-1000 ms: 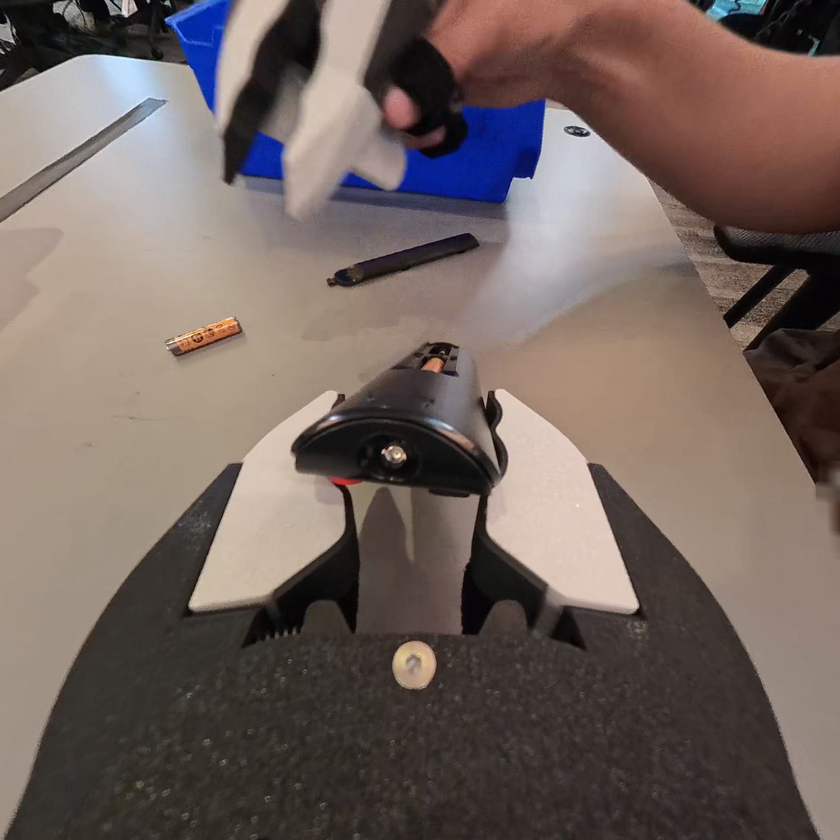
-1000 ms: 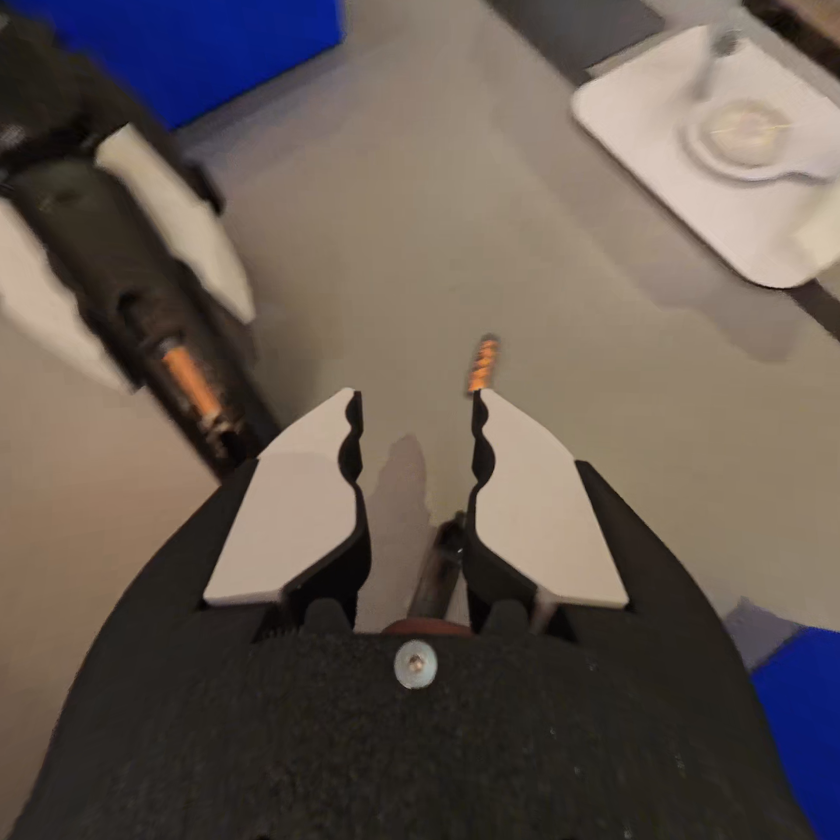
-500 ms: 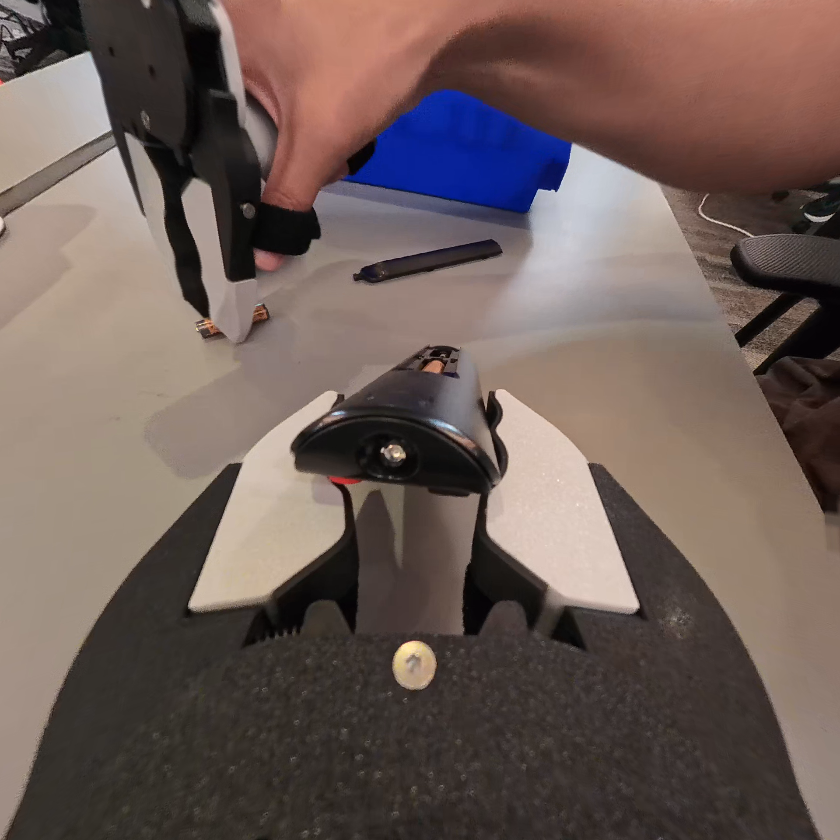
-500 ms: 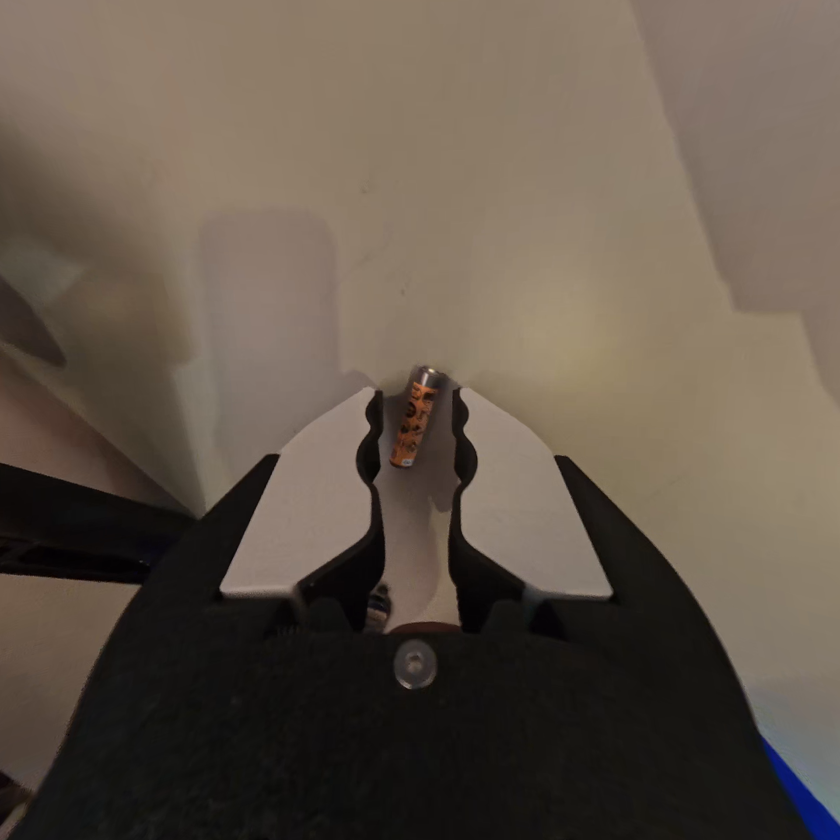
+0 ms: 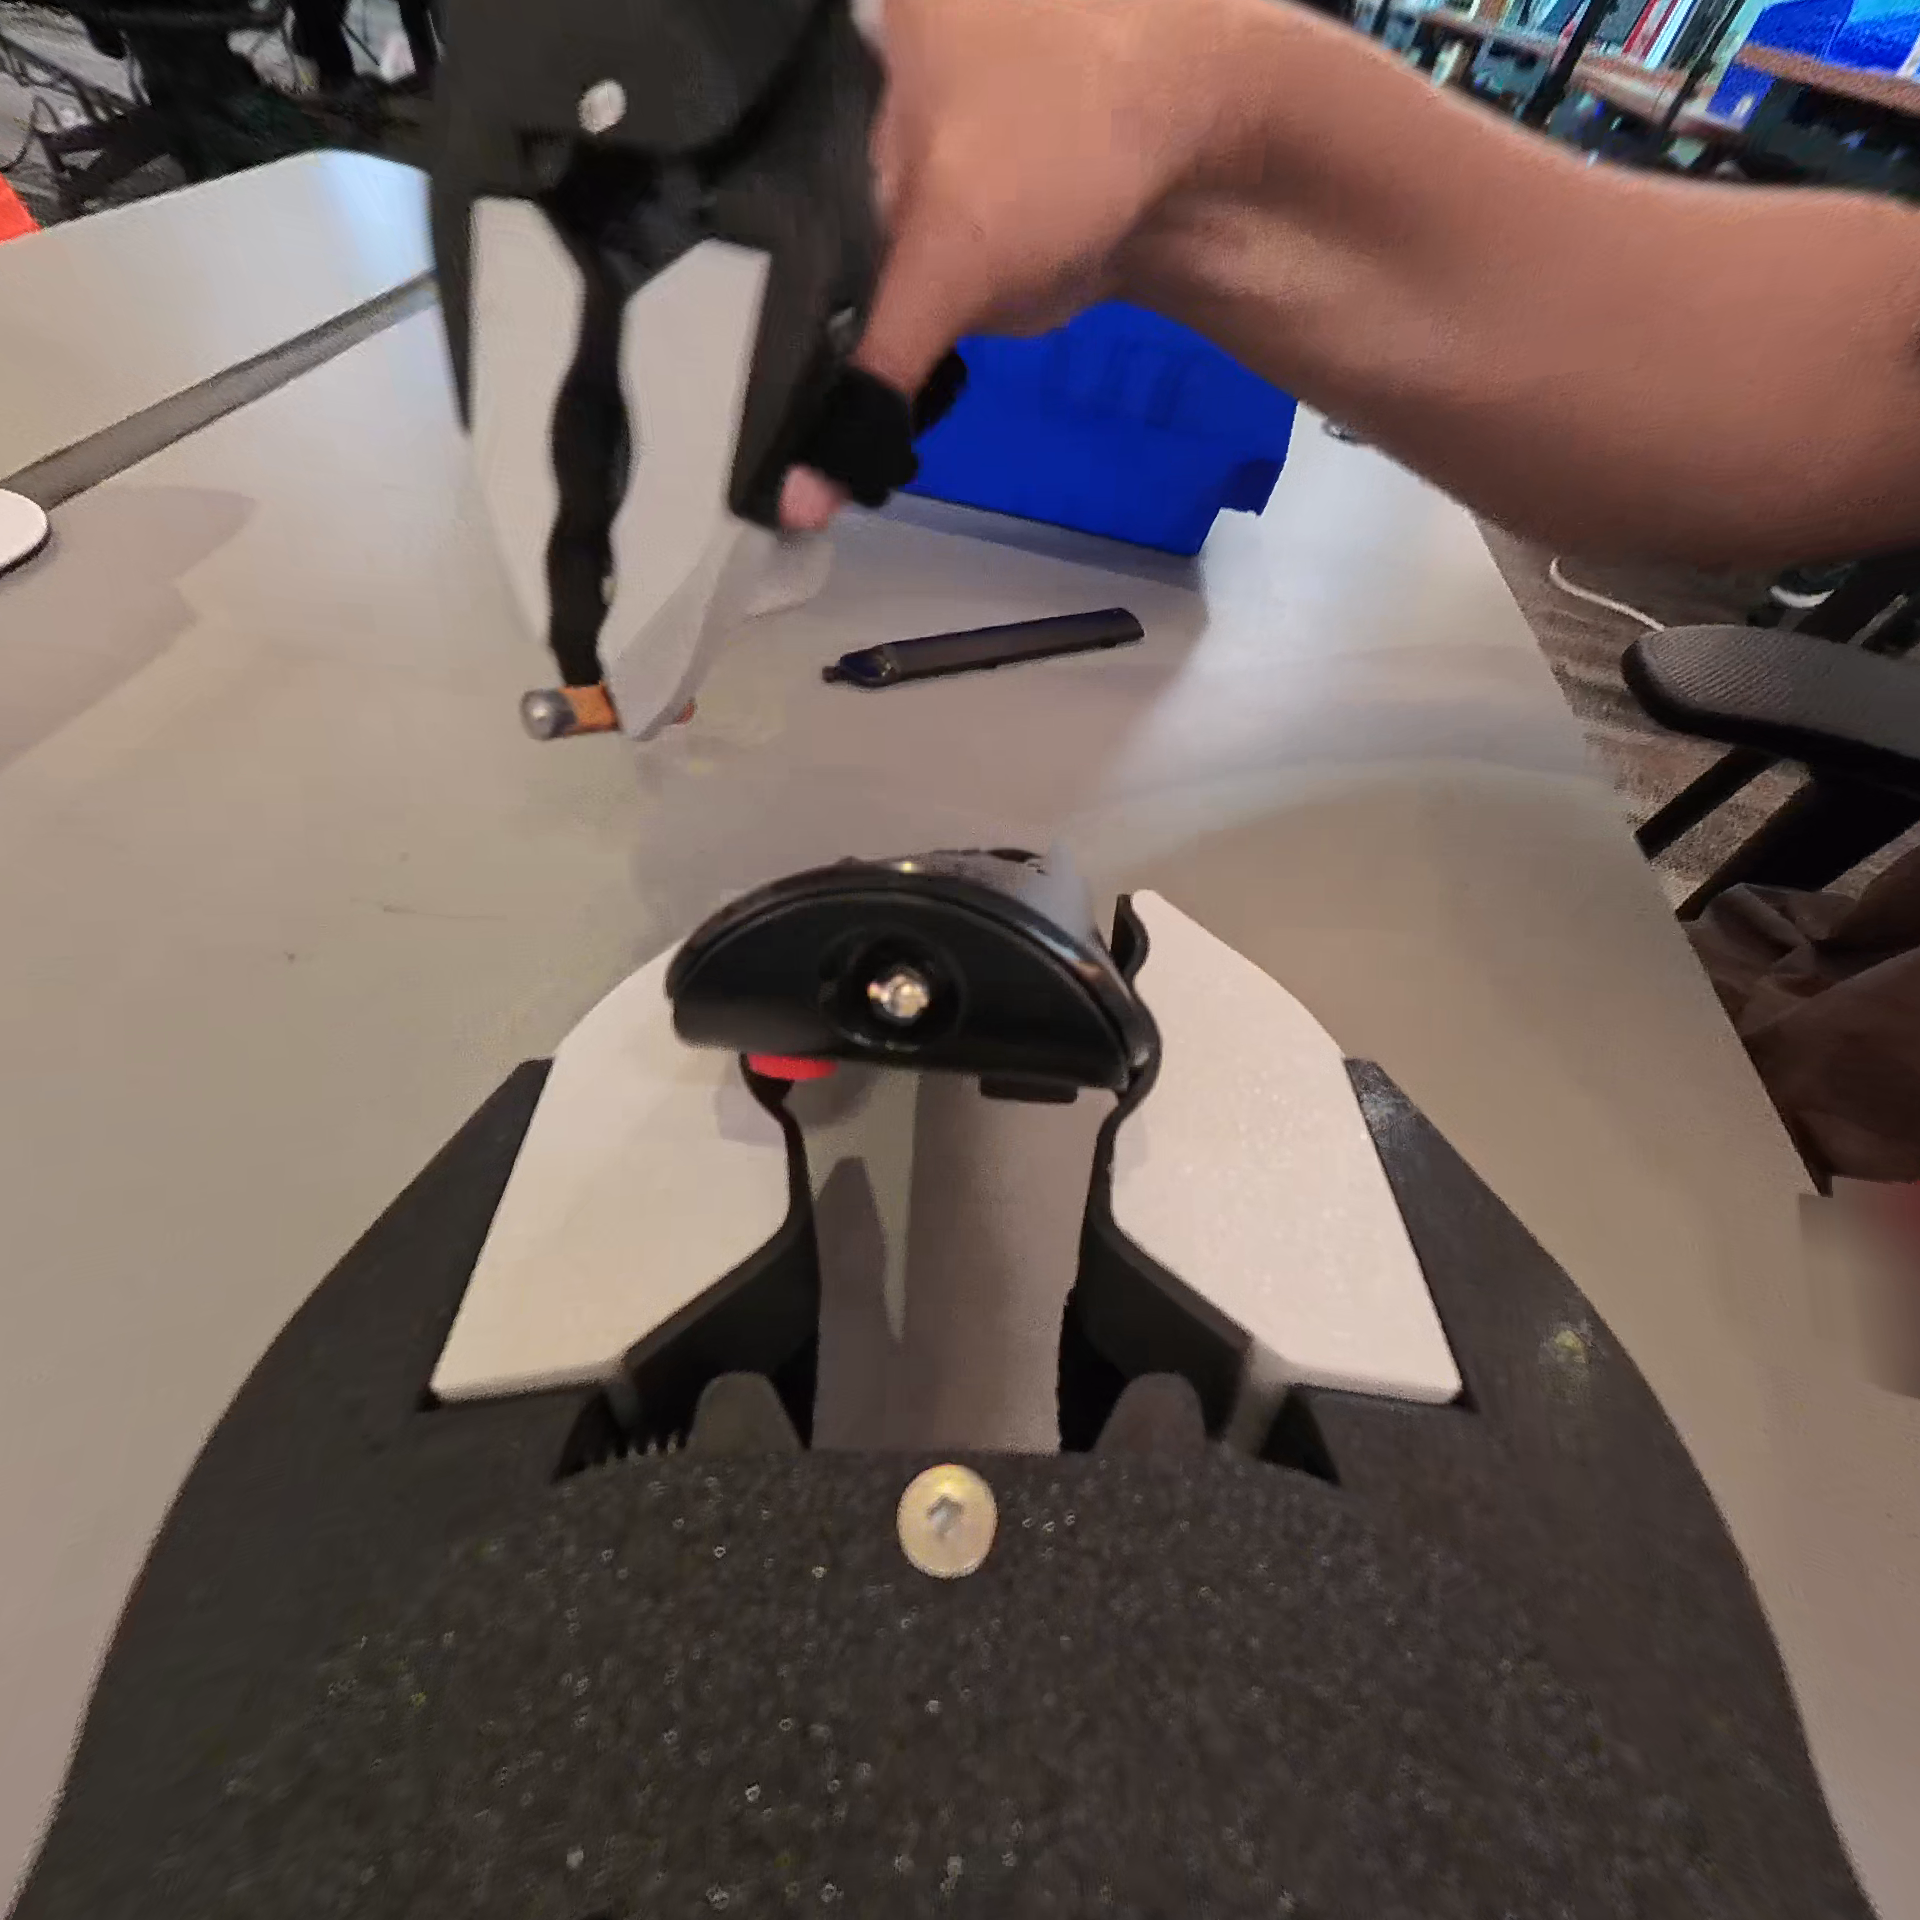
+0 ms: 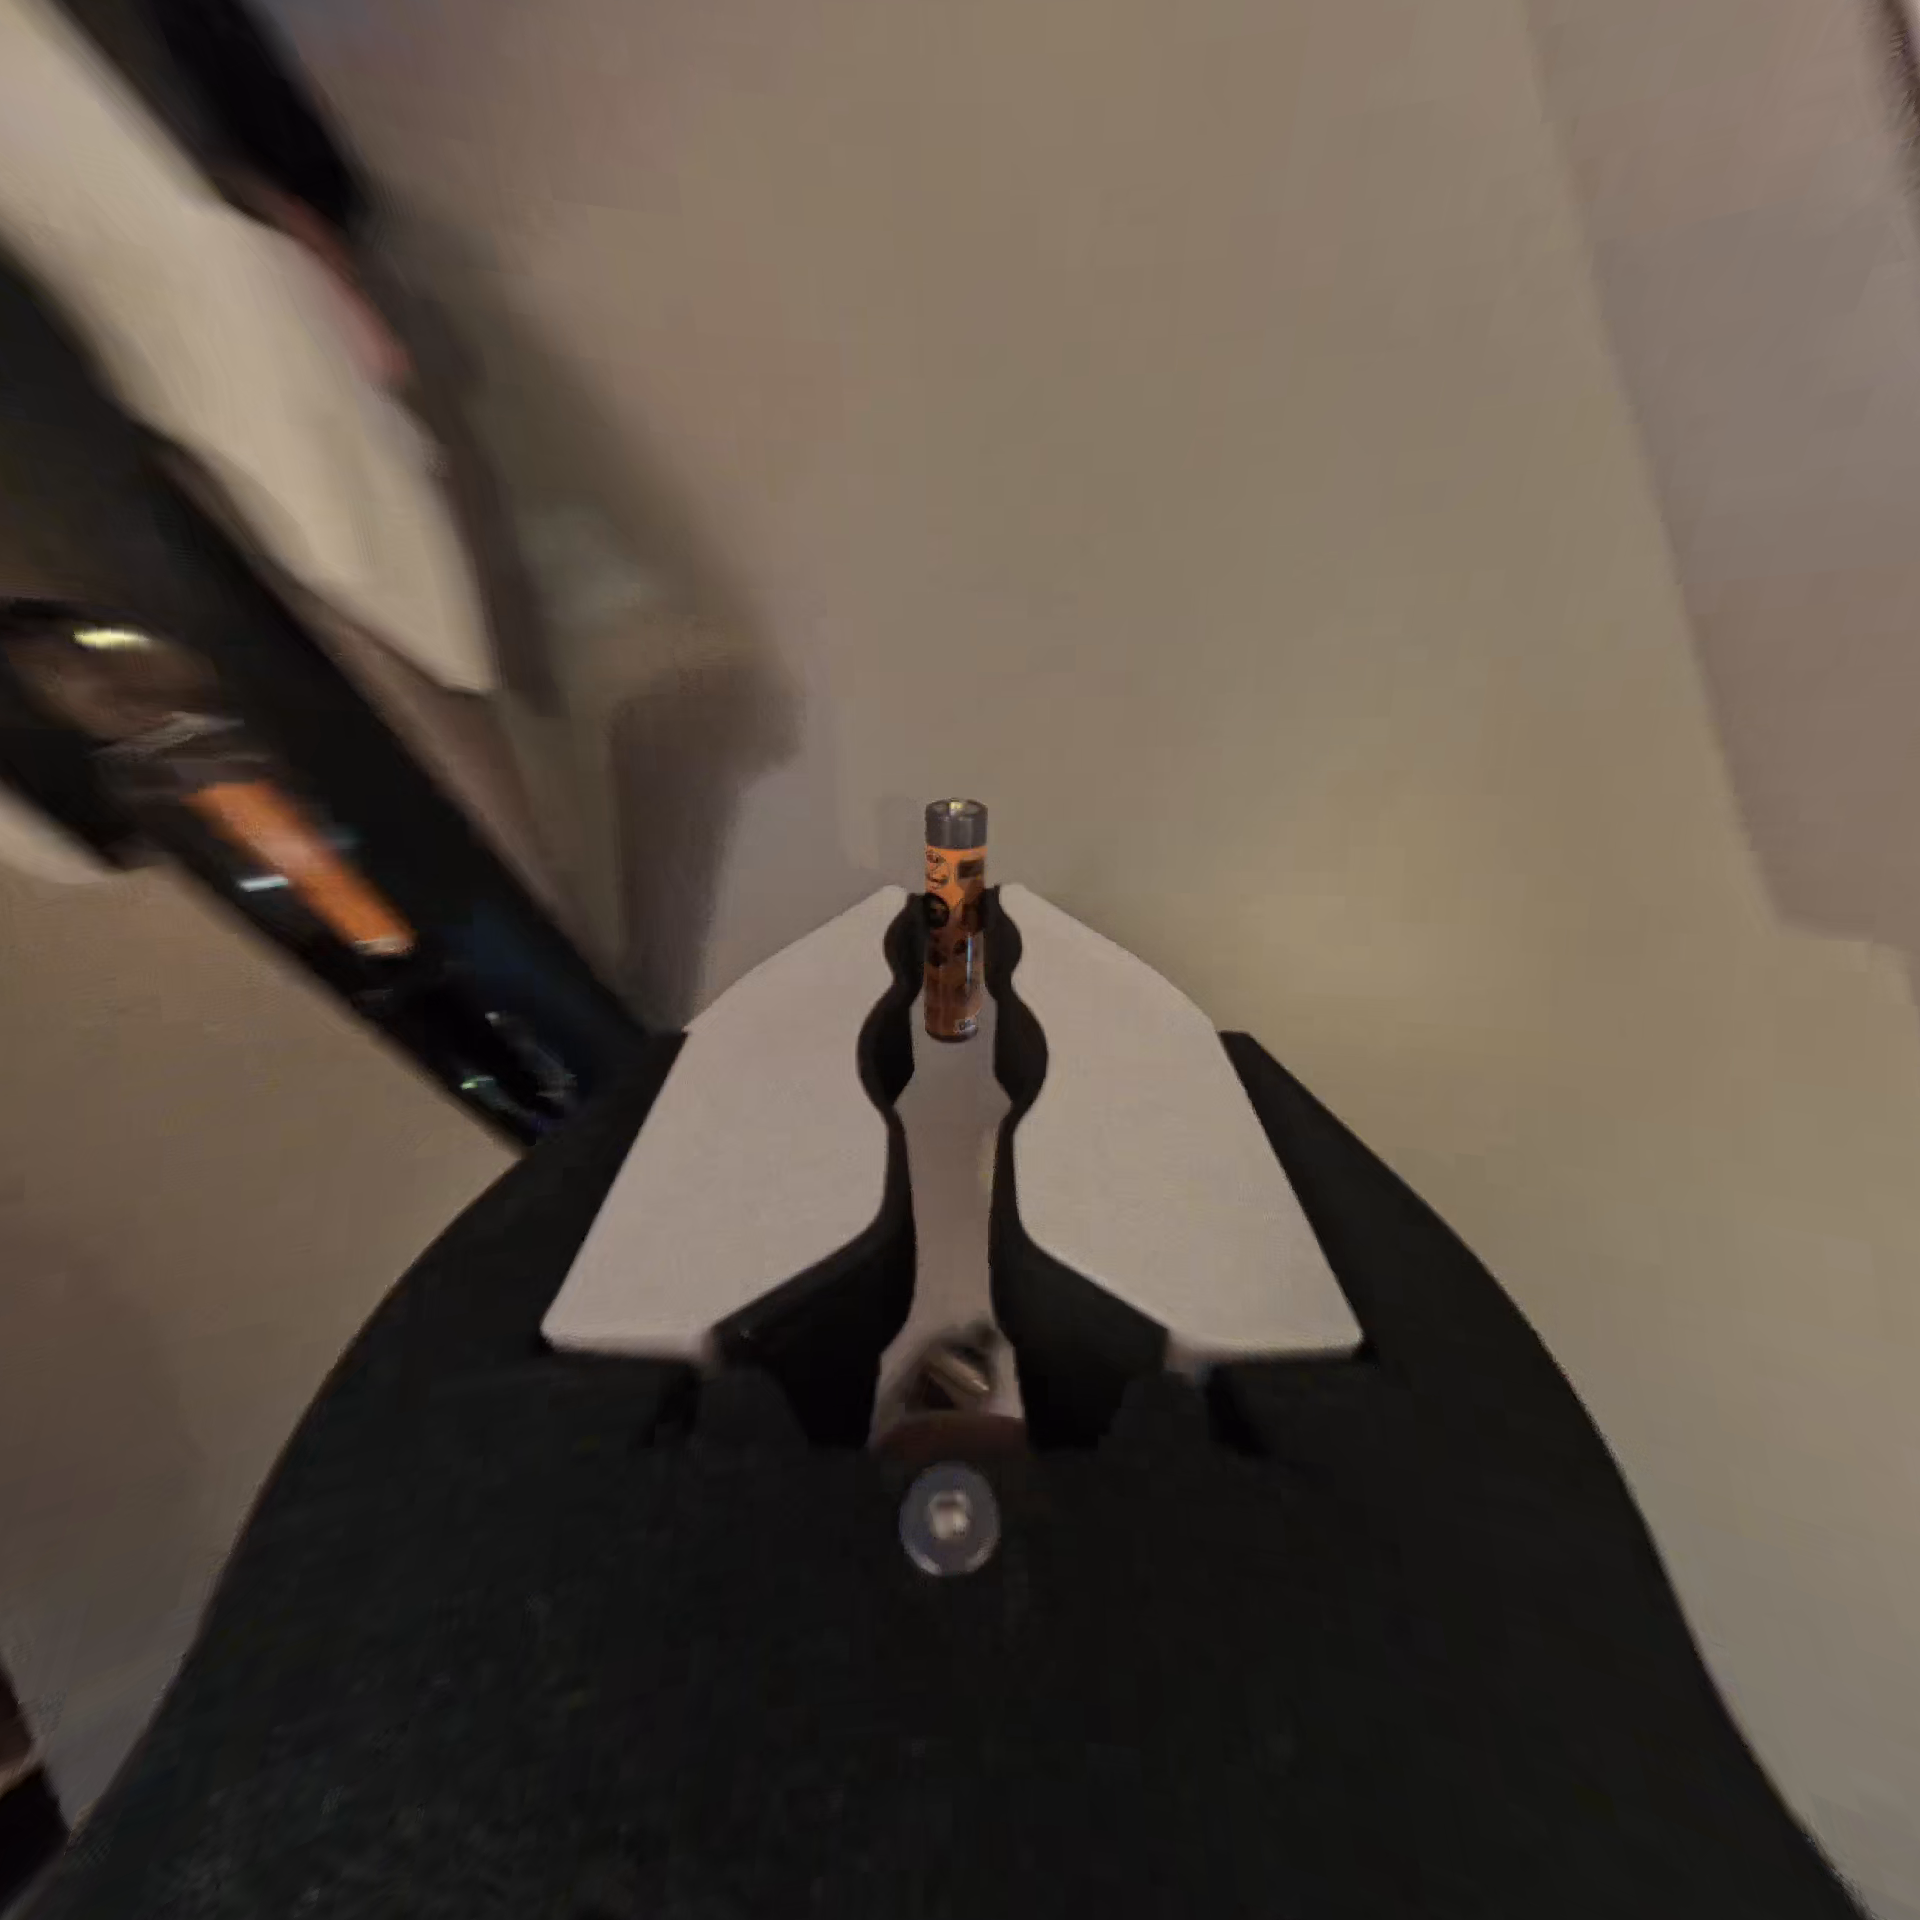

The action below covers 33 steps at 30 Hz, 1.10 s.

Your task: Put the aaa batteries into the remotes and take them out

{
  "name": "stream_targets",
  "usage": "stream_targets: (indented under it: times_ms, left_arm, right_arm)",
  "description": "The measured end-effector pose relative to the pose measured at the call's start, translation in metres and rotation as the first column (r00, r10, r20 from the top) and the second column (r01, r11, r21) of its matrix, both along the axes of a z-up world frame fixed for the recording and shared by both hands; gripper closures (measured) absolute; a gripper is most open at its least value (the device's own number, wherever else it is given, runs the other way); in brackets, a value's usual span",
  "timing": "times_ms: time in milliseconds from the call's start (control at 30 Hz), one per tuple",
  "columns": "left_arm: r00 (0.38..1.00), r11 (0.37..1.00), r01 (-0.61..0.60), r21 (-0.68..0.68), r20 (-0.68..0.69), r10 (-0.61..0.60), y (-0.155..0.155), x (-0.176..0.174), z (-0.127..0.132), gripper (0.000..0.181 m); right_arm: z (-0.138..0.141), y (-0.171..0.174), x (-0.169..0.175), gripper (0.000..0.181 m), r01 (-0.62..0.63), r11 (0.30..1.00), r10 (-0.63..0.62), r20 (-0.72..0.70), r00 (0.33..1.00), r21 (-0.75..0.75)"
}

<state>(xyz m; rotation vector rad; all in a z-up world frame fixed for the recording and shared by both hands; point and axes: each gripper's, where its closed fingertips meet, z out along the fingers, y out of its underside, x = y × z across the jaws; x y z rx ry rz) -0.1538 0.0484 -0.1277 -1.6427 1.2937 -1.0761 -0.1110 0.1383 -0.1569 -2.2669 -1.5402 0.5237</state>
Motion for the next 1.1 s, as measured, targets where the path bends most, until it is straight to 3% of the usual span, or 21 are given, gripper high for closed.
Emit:
stream_targets:
  times_ms: [67,133,233,300,333,367,433,467,600,700,867,1100]
  left_arm:
    - [1.0,1.0,0.011,-0.015,0.017,-0.01,-0.001,0.0,0.002,0.123]
    - [0.999,1.0,0.015,-0.025,0.032,-0.014,-0.001,0.0,0.003,0.123]
    - [0.999,0.999,0.016,-0.03,0.04,-0.015,-0.002,0.002,0.005,0.123]
    - [0.998,0.999,0.016,-0.032,0.054,-0.014,-0.003,0.002,0.008,0.123]
    - [0.998,0.999,0.016,-0.03,0.055,-0.014,-0.003,0.002,0.01,0.123]
    - [0.999,1.0,0.016,-0.017,0.045,-0.016,-0.004,0.002,0.011,0.123]
    - [1.0,0.999,0.022,0.032,0.02,-0.023,-0.008,0.002,0.014,0.123]
    - [0.999,0.998,0.028,0.051,0.013,-0.029,-0.011,0.003,0.015,0.123]
    - [0.999,0.995,0.046,0.089,0.007,-0.047,-0.02,0.007,0.022,0.123]
    - [0.998,0.992,0.064,0.108,0.004,-0.065,-0.025,0.009,0.032,0.123]
    - [0.99,0.985,0.09,0.148,-0.117,-0.073,-0.029,0.015,0.035,0.123]
    - [0.967,0.978,0.12,0.168,-0.242,-0.077,-0.03,0.032,0.032,0.123]
  right_arm:
    - [0.027,-0.022,-0.013,0.171,-0.012,1.0,0.017,-0.241,0.97,0.022]
    - [0.043,-0.042,-0.014,0.171,0.04,0.999,-0.038,-0.393,0.919,-0.004]
    - [0.065,-0.072,-0.012,0.171,0.095,0.995,-0.075,-0.624,0.777,-0.001]
    - [0.067,-0.097,-0.008,0.171,0.101,0.995,-0.091,-0.707,0.701,-0.028]
    - [0.064,-0.103,-0.005,0.171,0.131,0.991,-0.108,-0.721,0.685,-0.024]
    - [0.054,-0.108,-0.002,0.171,0.156,0.987,-0.129,-0.694,0.708,-0.025]
    - [0.025,-0.111,0.011,0.171,0.203,0.979,-0.158,-0.533,0.831,0.026]
    - [0.017,-0.109,0.018,0.171,0.236,0.969,-0.174,-0.476,0.862,0.074]
    - [0.011,-0.11,0.023,0.171,0.301,0.953,-0.249,-0.521,0.816,0.016]
    - [0.006,-0.106,0.027,0.171,0.322,0.946,-0.255,-0.511,0.821,0.044]
    - [0.019,-0.108,0.024,0.171,0.299,0.953,-0.221,-0.554,0.803,0.054]
    - [0.016,-0.113,0.02,0.171,0.274,0.961,-0.207,-0.554,0.806,0.04]
